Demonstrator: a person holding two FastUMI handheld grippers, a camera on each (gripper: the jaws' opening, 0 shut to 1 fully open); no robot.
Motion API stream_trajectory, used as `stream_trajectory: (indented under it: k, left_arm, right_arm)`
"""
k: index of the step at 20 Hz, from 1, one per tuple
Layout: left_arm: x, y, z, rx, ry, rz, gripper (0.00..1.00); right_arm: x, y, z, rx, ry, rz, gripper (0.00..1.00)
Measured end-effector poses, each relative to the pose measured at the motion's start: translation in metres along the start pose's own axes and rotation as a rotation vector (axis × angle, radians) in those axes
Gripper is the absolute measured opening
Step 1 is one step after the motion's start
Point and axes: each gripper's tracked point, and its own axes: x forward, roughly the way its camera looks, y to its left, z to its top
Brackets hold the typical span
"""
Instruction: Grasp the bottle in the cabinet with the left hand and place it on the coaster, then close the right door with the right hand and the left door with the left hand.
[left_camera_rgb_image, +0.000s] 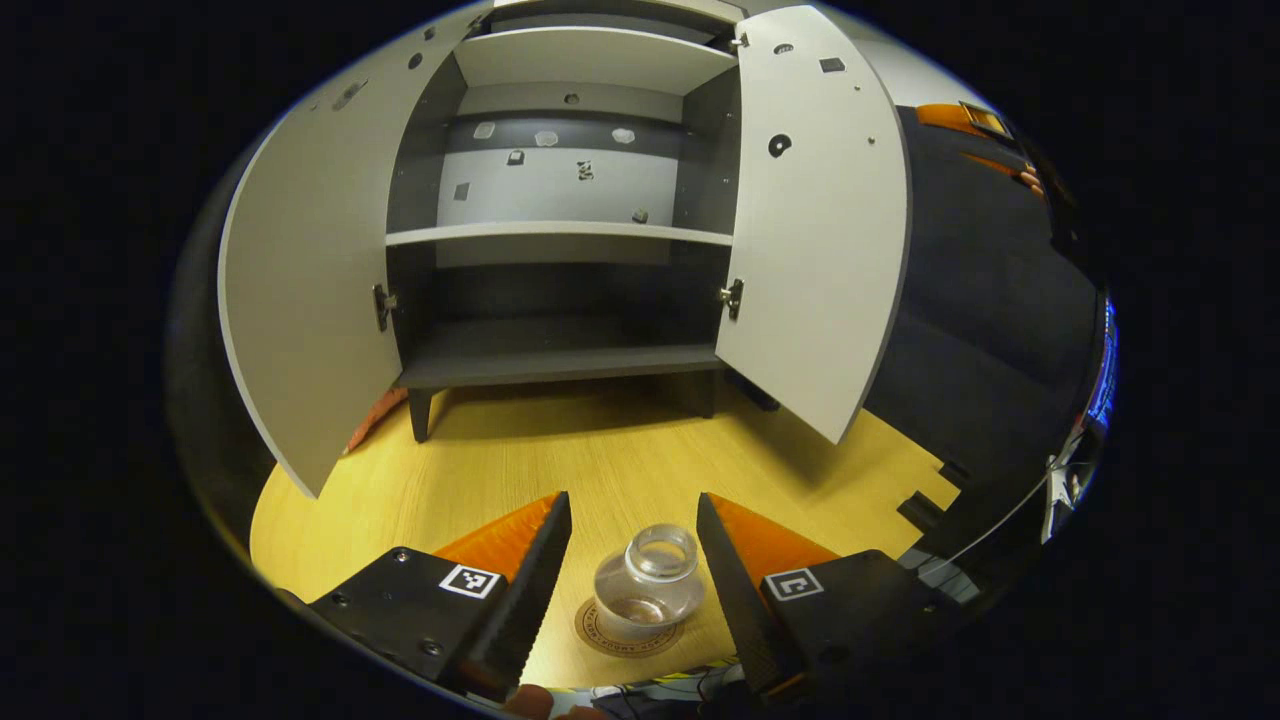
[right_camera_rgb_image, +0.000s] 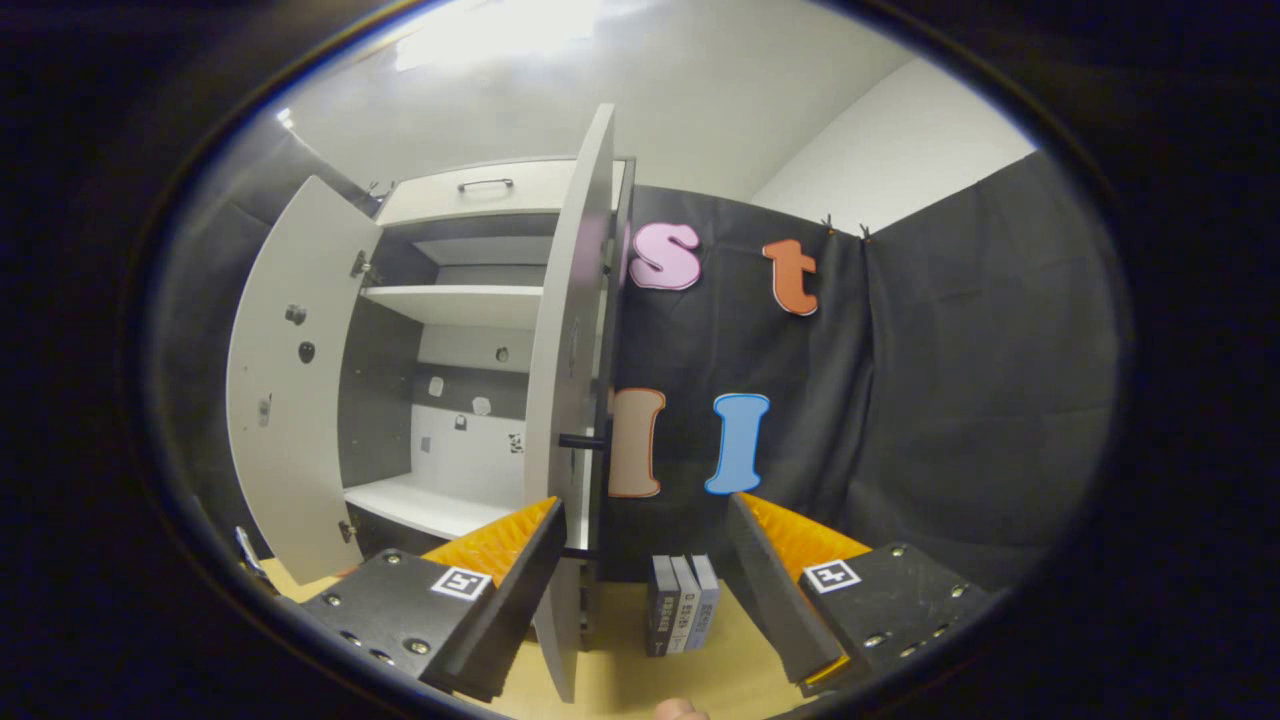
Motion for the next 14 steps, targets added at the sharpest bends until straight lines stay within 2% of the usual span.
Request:
stream_trajectory:
  k: [2, 4, 5, 6, 9, 10, 11, 12, 14]
  left_arm:
    - [-0.003, -0.003, 0.017, 0.009, -0.032, -0.003, 0.81]
    - [-0.004, -0.005, 0.035, 0.013, -0.059, 0.0, 0.81]
    - [-0.005, -0.005, 0.043, 0.016, -0.072, 0.004, 0.81]
    - [-0.005, -0.005, 0.053, 0.018, -0.084, 0.01, 0.81]
    - [-0.01, -0.005, 0.084, 0.006, -0.132, 0.012, 0.81]
    - [-0.01, -0.005, 0.096, 0.0, -0.148, 0.012, 0.82]
    - [-0.013, -0.001, 0.103, -0.003, -0.16, 0.028, 0.86]
    - [-0.016, 0.002, 0.114, -0.002, -0.17, 0.041, 0.99]
    - [-0.018, 0.007, 0.133, 0.0, -0.202, 0.065, 0.99]
  right_arm:
    - [0.0, -0.002, 0.0, 0.0, -0.003, -0.006, 0.93]
    - [-0.002, -0.003, 0.002, 0.003, -0.006, -0.01, 0.93]
    - [-0.003, -0.004, 0.002, 0.004, -0.008, -0.012, 0.98]
    - [-0.003, -0.005, 0.001, 0.004, -0.008, -0.015, 0.93]
    - [-0.002, -0.007, 0.003, 0.013, -0.01, -0.021, 0.93]
    - [-0.001, -0.007, 0.002, 0.015, -0.009, -0.024, 0.98]
    - [0.0, -0.008, 0.001, 0.015, -0.007, -0.029, 0.98]
    - [0.001, -0.009, 0.0, 0.015, -0.005, -0.034, 0.98]
    - [0.006, -0.012, -0.004, 0.015, 0.006, -0.046, 0.98]
